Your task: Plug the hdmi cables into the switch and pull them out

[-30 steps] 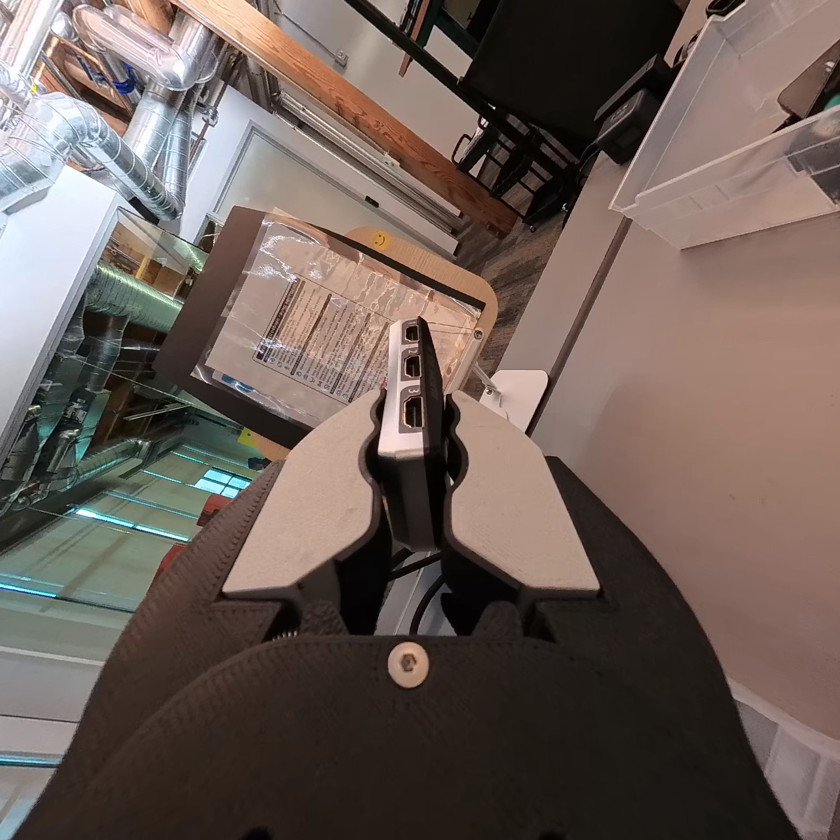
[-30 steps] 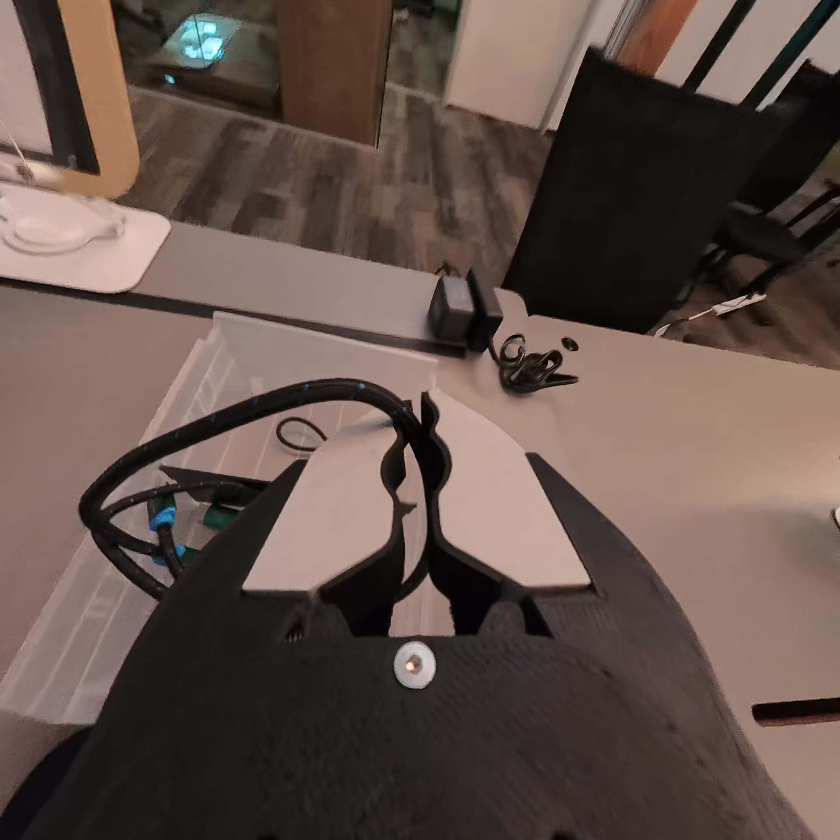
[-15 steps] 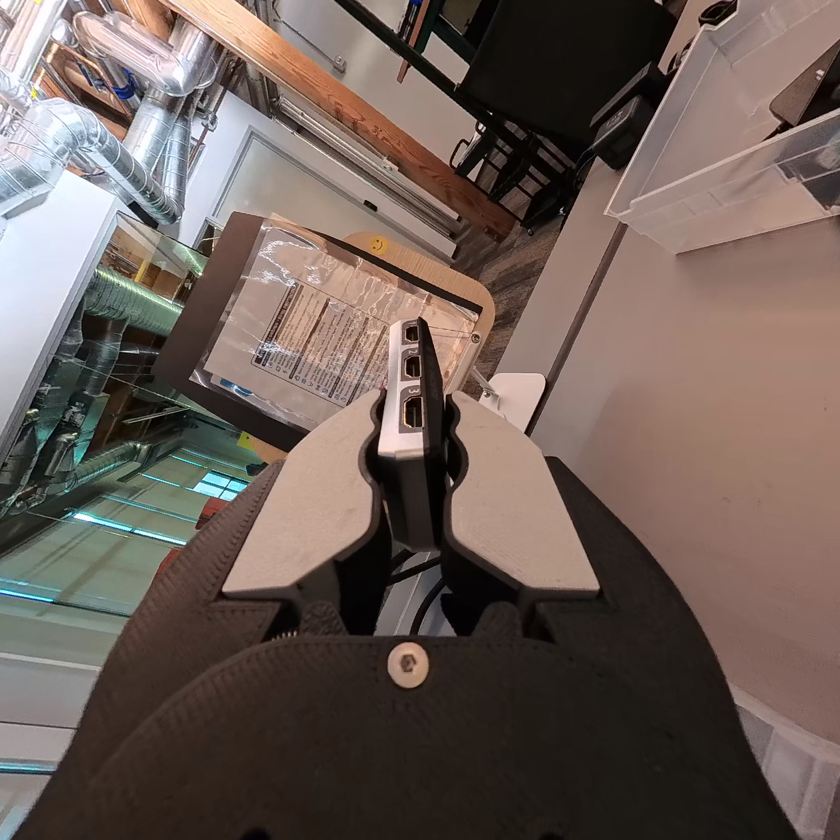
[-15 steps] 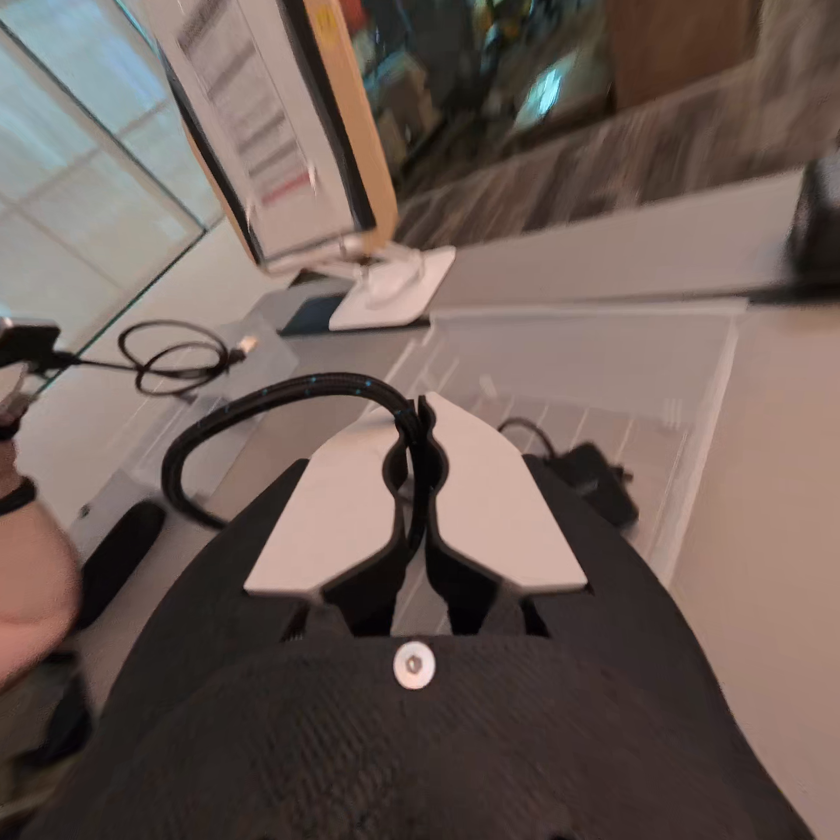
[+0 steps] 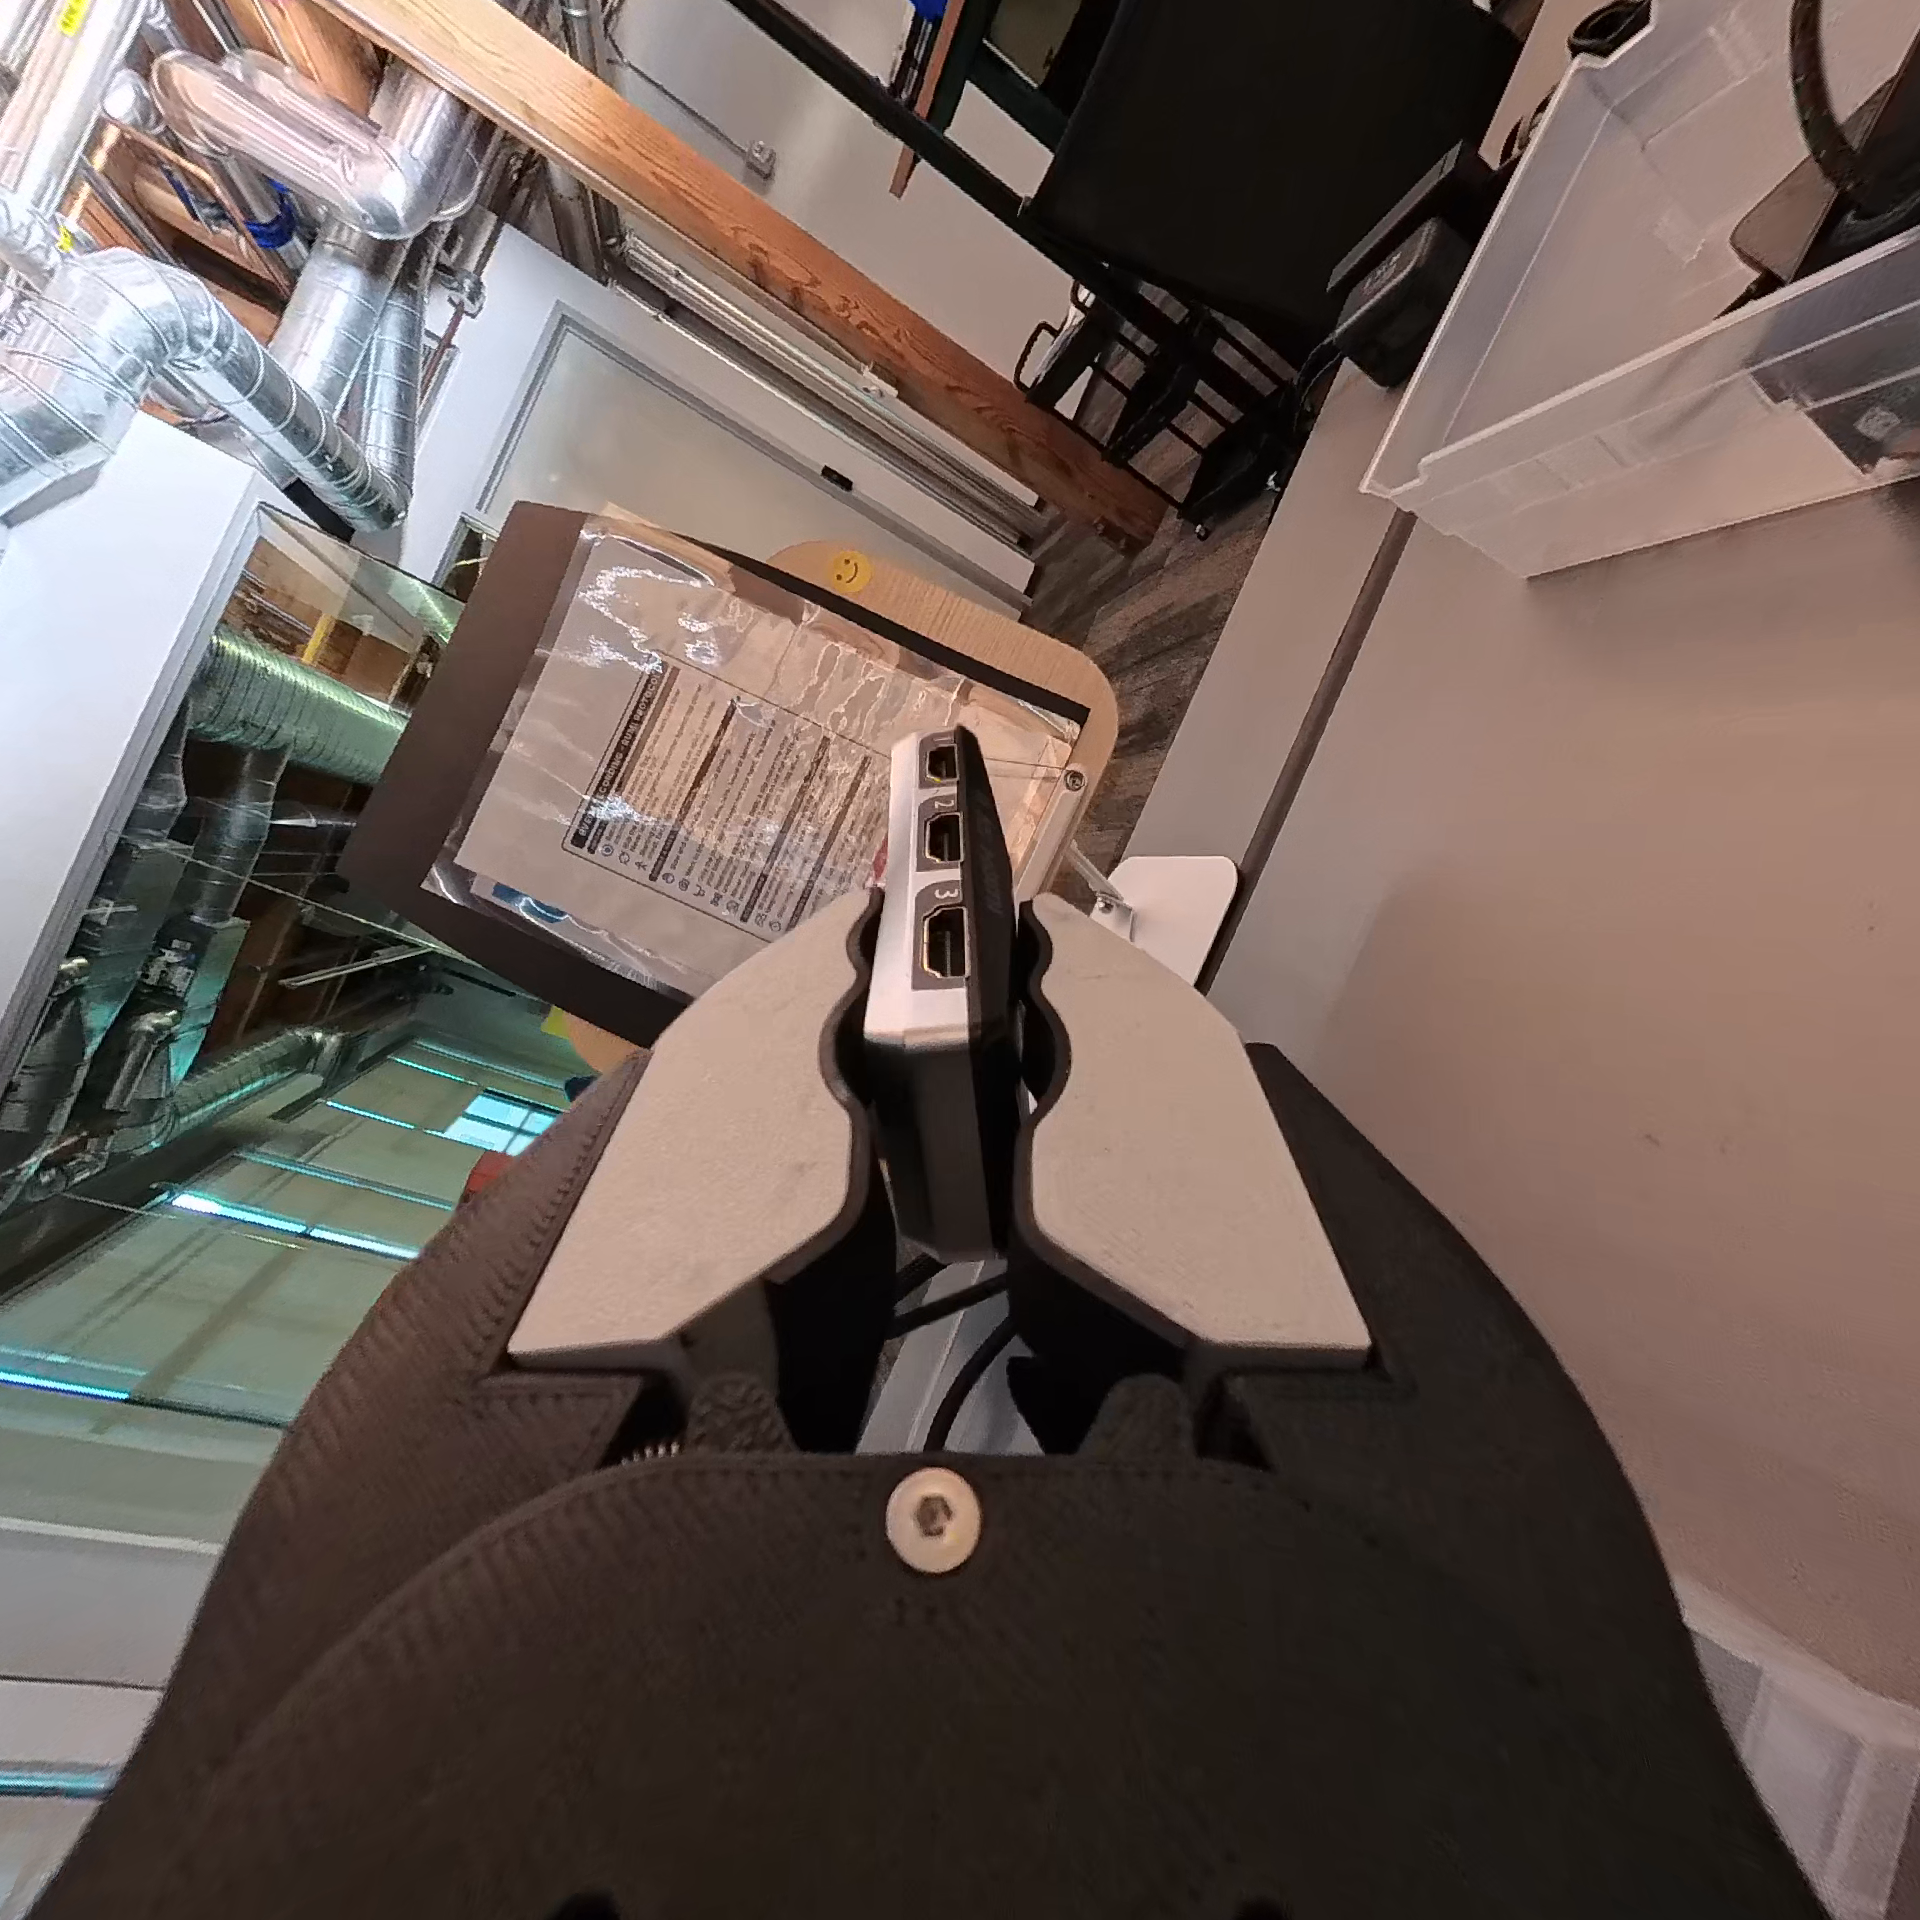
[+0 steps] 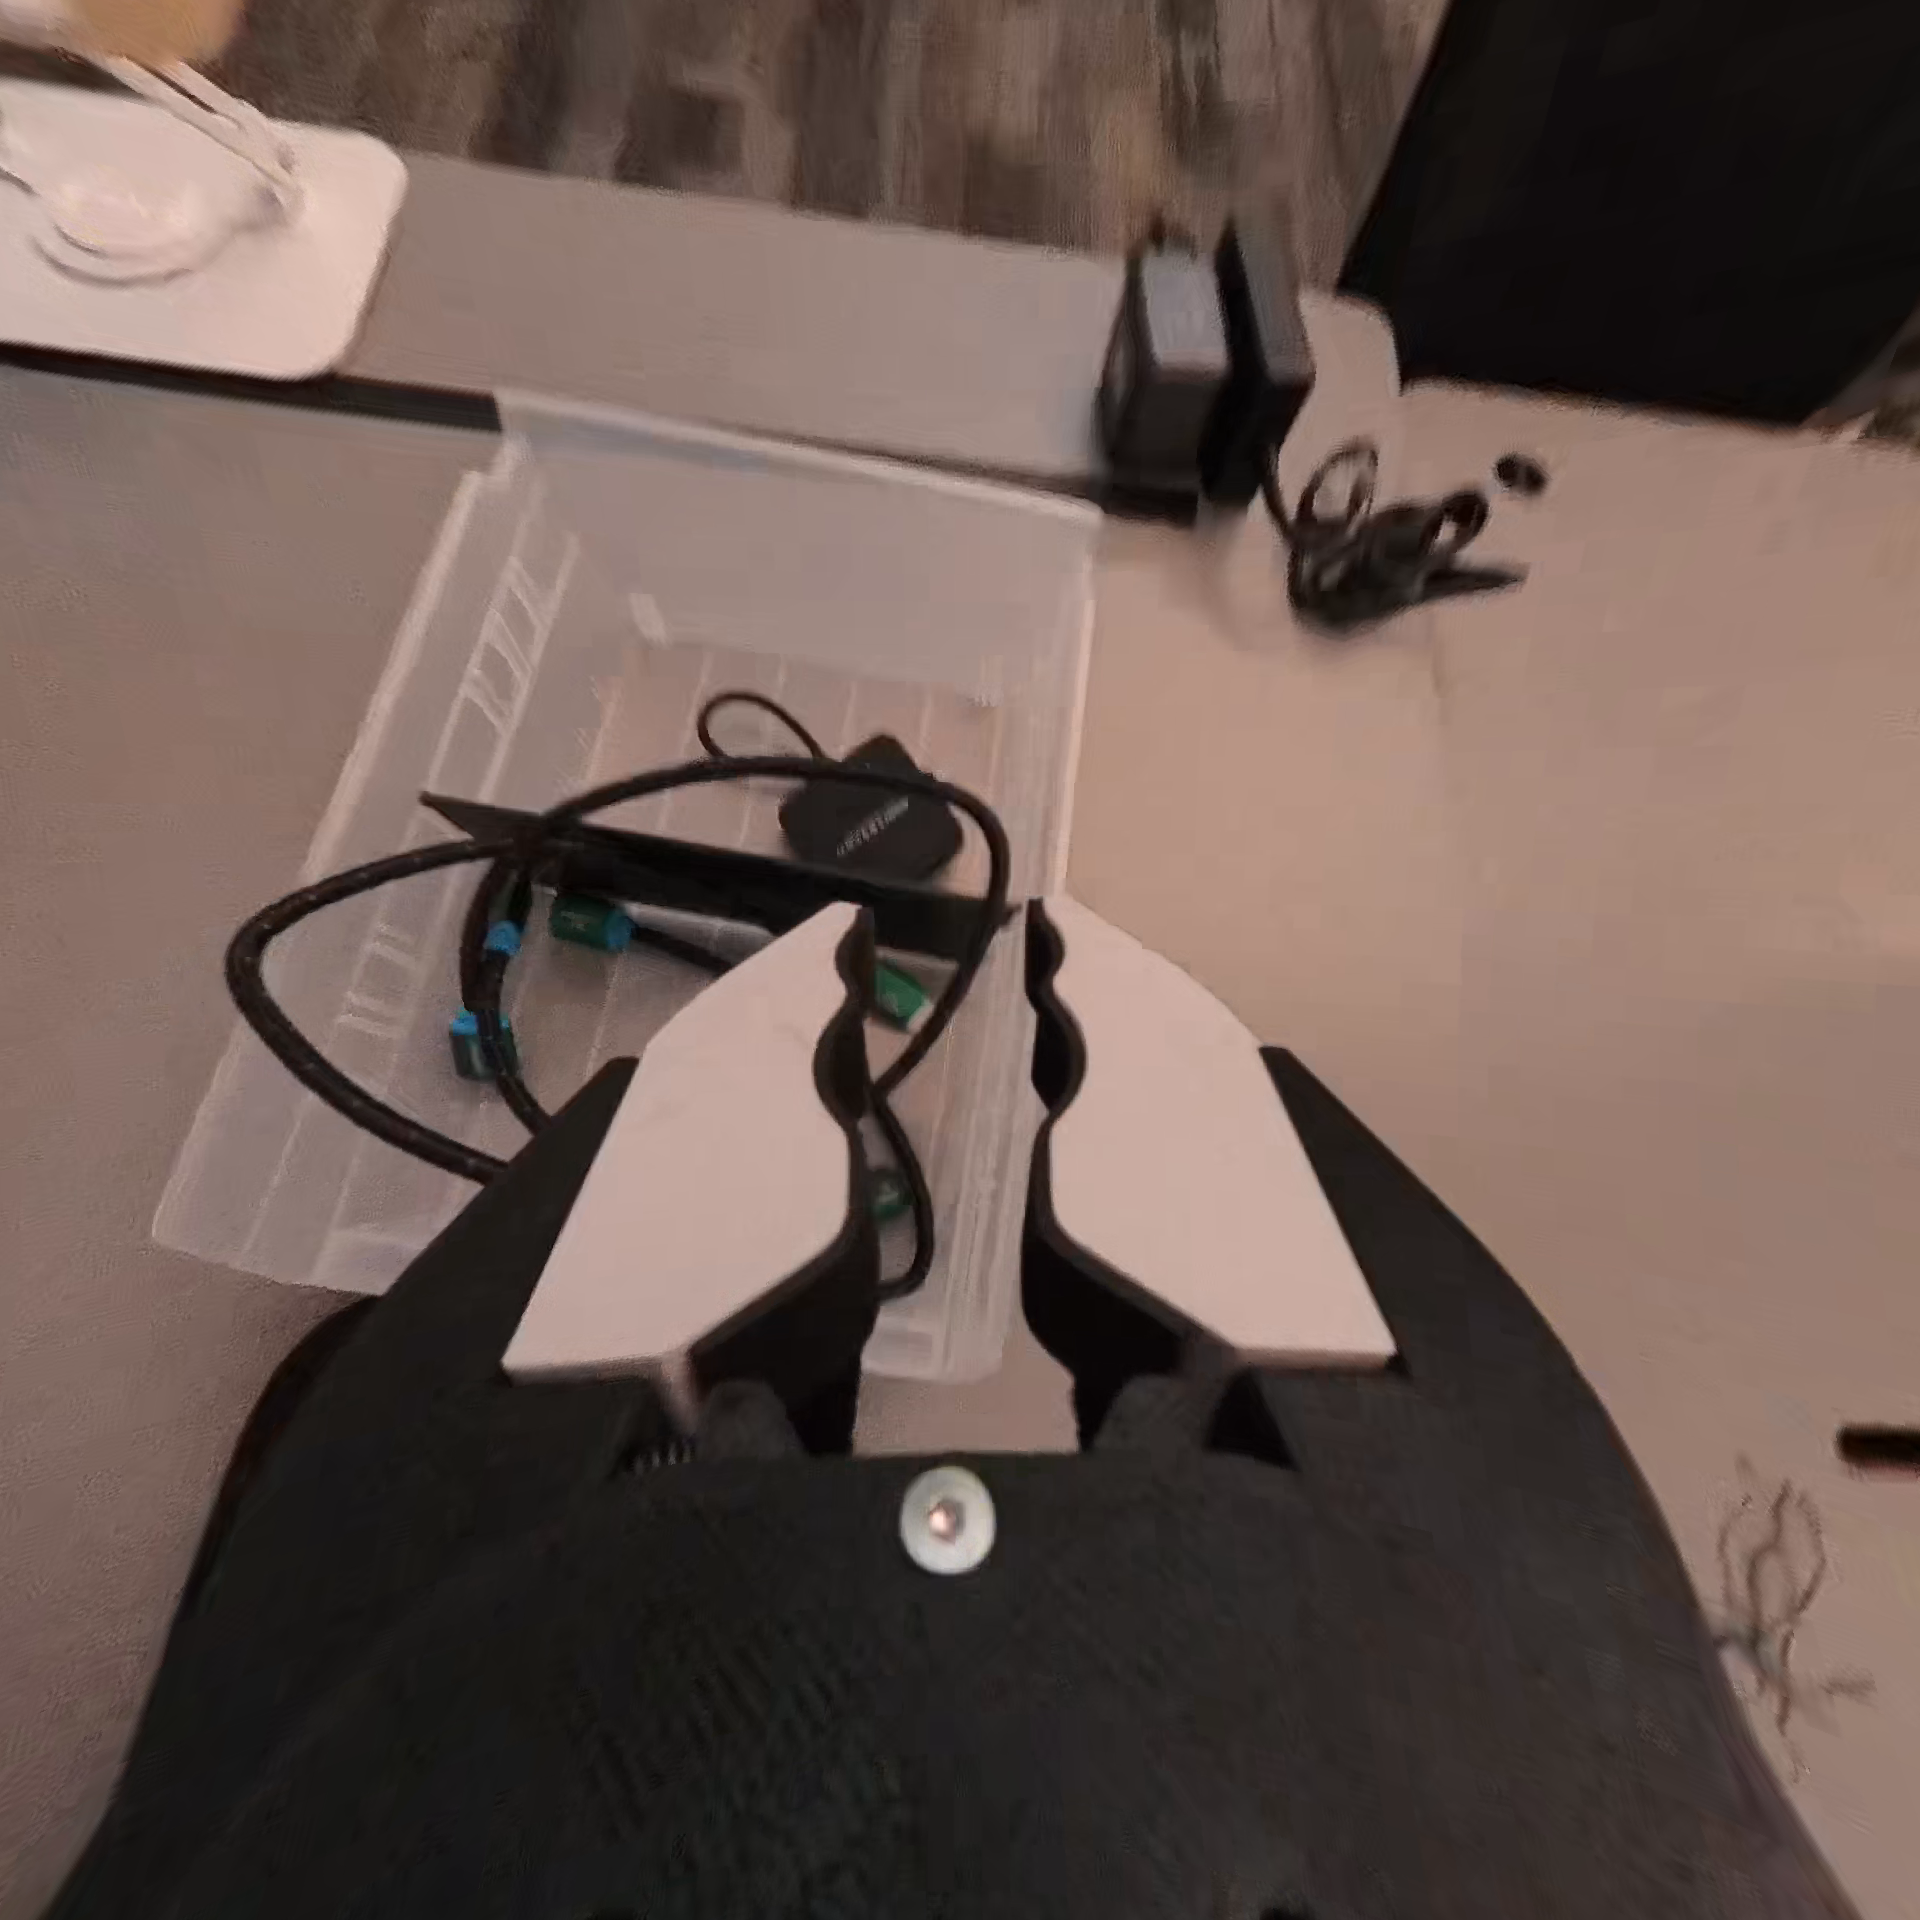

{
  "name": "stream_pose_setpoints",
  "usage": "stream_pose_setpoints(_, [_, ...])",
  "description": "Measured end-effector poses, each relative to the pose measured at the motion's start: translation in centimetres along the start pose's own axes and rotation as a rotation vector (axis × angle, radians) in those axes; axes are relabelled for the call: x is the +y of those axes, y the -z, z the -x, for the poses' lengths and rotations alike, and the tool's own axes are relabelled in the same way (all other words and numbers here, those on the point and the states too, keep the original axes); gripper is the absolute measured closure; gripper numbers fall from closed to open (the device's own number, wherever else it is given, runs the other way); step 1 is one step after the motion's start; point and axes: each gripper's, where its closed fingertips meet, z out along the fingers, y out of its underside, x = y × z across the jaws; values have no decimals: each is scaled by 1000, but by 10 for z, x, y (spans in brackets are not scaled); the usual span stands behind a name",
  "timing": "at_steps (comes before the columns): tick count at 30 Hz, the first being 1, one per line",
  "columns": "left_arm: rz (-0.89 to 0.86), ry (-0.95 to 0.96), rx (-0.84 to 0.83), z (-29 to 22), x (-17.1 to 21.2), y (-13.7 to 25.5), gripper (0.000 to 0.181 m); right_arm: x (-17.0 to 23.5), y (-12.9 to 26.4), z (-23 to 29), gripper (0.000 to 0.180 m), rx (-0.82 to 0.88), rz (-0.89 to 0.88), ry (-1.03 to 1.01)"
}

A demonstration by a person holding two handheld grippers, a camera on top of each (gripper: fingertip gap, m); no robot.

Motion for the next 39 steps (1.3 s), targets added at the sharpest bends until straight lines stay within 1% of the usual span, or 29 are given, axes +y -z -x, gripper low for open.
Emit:
stream_pose_setpoints(1, [-6, -6, 1, -1, -1, 0, 160, -21, 9, 12, 151, -7, -105, 83])
stream_pose_setpoints(3, [-22, -21, 17, -6, -5, 0, 159, -69, 31, 50, 151, -62, -375, 280])
stream_pose_setpoints(4, [-40, -34, 34, -10, -8, 0, 159, -88, 45, 79, 151, -121, -513, 381])
stream_pose_setpoints(5, [-62, -52, 60, -15, -12, 2, 159, -100, 60, 113, 146, -204, -634, 484])
stream_pose_setpoints(7, [-100, -75, 108, -24, -20, 5, 159, -112, 89, 182, 144, -367, -852, 680])
stream_pose_setpoints(9, [-139, -84, 146, -31, -29, 10, 159, -104, 110, 251, 141, -525, -996, 882])
stream_pose_setpoints(11, [-174, -97, 192, -38, -36, 16, 159, -91, 117, 304, 141, -582, -1052, 1055])
stream_pose_setpoints(13, [-190, -107, 216, -42, -41, 21, 159, -77, 109, 339, 141, -584, -1031, 1192])
stream_pose_setpoints(15, [-216, -127, 244, -47, -47, 26, 159, -67, 99, 364, 141, -596, -994, 1270])
stream_pose_setpoints(17, [-246, -156, 271, -54, -52, 32, 160, -60, 88, 378, 141, -569, -956, 1318])
stream_pose_setpoints(20, [-287, -198, 322, -65, -59, 39, 159, -52, 71, 389, 143, -554, -889, 1372])
stream_pose_setpoints(22, [-300, -219, 353, -71, -60, 42, 160, -42, 65, 392, 146, -579, -837, 1424])
stream_pose_setpoints(23, [-298, -213, 355, -72, -59, 42, 160, -41, 63, 391, 148, -590, -805, 1419])
stream_pose_setpoints(24, [-297, -191, 346, -70, -59, 40, 157, -40, 62, 390, 150, -601, -767, 1413])
stream_pose_setpoints(27, [-285, -146, 215, -49, -54, 34, 143, -50, 58, 383, 156, -568, -747, 1369])
stream_pose_setpoints(28, [-266, -128, 186, -41, -50, 34, 142, -56, 55, 377, 158, -542, -744, 1349])
stream_pose_setpoints(30, [-228, -77, 145, -23, -38, 35, 141, -70, 49, 358, 158, -477, -733, 1279])
stream_pose_setpoints(33, [-201, 34, 90, 8, -20, 41, 143, -98, 46, 317, 158, -340, -784, 1160])
stream_pose_setpoints(36, [-133, 94, 43, 30, 5, 45, 146, -123, 54, 267, 158, -166, -832, 1036])
stream_pose_setpoints(39, [-84, 124, 17, 42, 22, 48, 147, -135, 64, 215, 158, -30, -833, 912])
